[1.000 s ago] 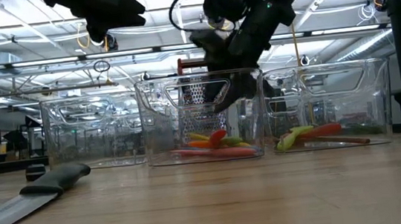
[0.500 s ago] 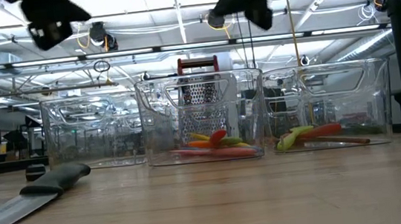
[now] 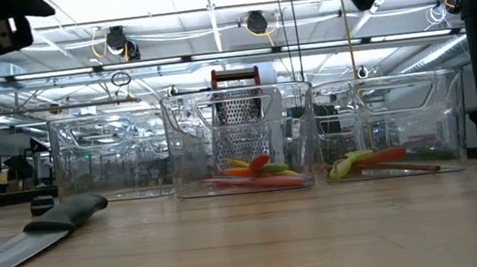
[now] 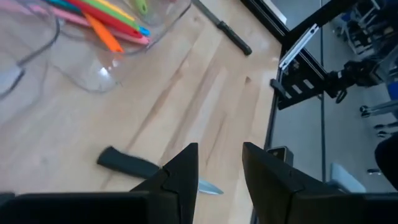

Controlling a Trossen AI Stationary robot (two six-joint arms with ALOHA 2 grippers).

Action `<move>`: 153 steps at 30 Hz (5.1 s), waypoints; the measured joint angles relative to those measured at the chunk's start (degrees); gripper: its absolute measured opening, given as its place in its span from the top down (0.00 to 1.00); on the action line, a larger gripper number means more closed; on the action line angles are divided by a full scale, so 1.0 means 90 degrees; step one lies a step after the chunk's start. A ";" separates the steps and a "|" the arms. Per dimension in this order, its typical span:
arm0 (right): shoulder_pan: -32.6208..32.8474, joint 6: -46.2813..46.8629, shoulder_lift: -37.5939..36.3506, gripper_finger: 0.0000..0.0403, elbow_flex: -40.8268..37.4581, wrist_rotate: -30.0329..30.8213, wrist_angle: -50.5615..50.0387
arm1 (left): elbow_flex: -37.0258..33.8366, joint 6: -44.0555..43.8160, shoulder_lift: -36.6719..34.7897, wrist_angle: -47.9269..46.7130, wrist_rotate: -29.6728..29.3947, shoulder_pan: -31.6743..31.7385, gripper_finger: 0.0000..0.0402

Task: Pick & Place Kitchen Items
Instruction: Put the black knife into the left transparent bin

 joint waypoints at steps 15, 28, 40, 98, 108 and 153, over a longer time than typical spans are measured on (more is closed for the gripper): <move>0.0095 -0.0389 -0.1006 1.00 -0.0607 -0.0482 0.0073 | 0.0000 -0.0674 0.0182 -0.0464 -0.0174 -0.0171 0.68; 0.0095 -0.0518 -0.1006 1.00 -0.0607 -0.0475 0.0309 | 0.0000 -0.0668 0.0182 -0.0521 -0.0174 -0.0007 0.68; 0.0095 -0.0518 -0.1006 1.00 -0.0604 -0.0475 0.0363 | 0.0000 -0.0473 0.0182 -0.0524 -0.0174 -0.0007 0.68; 0.0092 -0.0853 -0.0998 1.00 -0.0594 -0.0470 -0.0080 | 0.0005 -0.6937 0.2255 -0.3079 0.2874 -0.2536 0.68; 0.0091 -0.0853 -0.0998 1.00 -0.0597 -0.0468 -0.0163 | 0.0005 -0.7067 0.2259 -0.3202 0.2579 -0.2580 0.55; 0.0090 -0.0758 -0.0993 1.00 -0.0601 -0.0468 -0.0199 | -0.0665 -0.7083 0.2244 -0.2616 0.2623 -0.2630 0.92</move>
